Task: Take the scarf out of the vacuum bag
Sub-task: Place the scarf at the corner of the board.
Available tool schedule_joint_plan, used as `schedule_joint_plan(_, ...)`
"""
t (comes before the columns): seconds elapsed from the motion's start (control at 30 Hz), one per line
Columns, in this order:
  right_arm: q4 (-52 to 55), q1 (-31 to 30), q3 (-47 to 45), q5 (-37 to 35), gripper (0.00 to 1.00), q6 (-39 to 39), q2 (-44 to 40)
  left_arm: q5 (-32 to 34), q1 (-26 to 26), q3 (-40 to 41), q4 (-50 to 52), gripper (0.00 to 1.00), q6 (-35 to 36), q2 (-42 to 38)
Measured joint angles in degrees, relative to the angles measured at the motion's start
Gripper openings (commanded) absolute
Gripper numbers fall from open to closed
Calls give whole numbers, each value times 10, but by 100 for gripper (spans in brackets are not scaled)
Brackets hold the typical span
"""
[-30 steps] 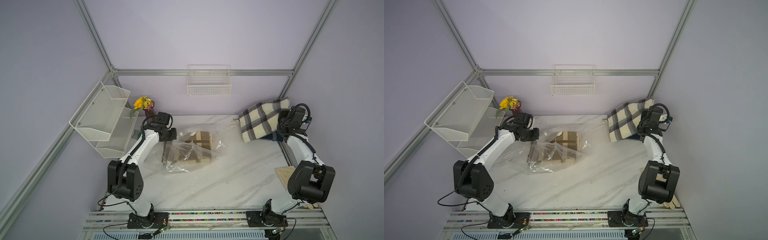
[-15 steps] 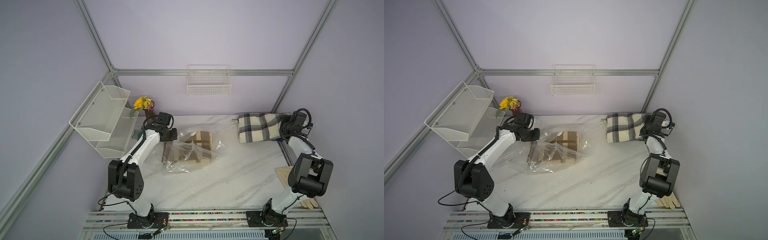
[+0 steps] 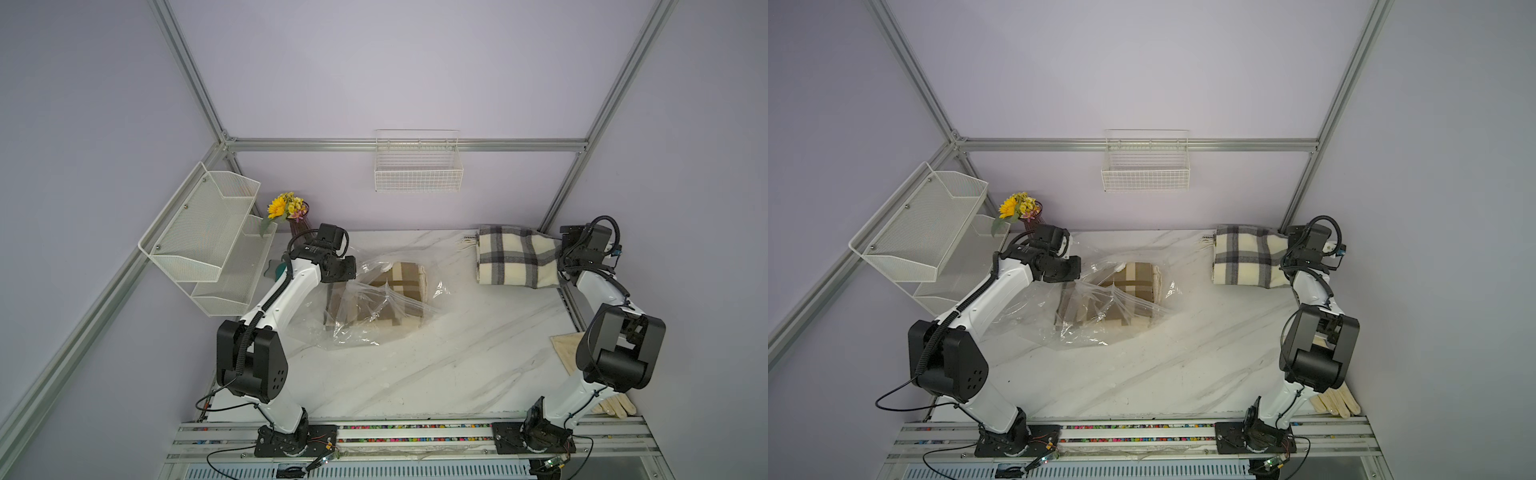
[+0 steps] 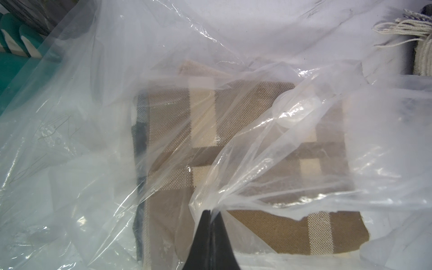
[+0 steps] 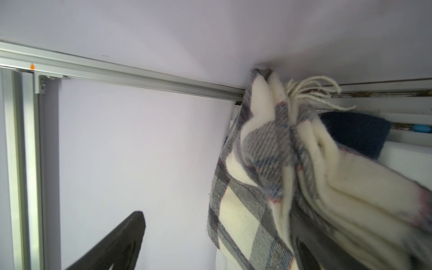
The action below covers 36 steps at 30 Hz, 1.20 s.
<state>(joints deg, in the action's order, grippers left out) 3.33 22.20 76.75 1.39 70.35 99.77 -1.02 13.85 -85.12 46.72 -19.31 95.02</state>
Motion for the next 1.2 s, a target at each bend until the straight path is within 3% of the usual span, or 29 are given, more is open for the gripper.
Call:
schedule_joint_plan(0.17,18,0,0,-9,97,-11,38,-9,6,0,-6,0,4,-8)
schedule_joint_plan(0.47,70,0,-27,-90,97,-49,53,-32,9,0,-8,0,9,-15)
schedule_joint_plan(0.73,43,-17,-28,-108,97,-112,-71,-35,10,0,-8,0,9,-15)
schedule_joint_plan(0.9,14,-43,-17,-90,97,-110,-115,-35,12,0,-11,0,9,-15)
schedule_joint_plan(1.2,2,-32,-24,-82,96,-93,20,-51,27,0,-17,0,9,-29)
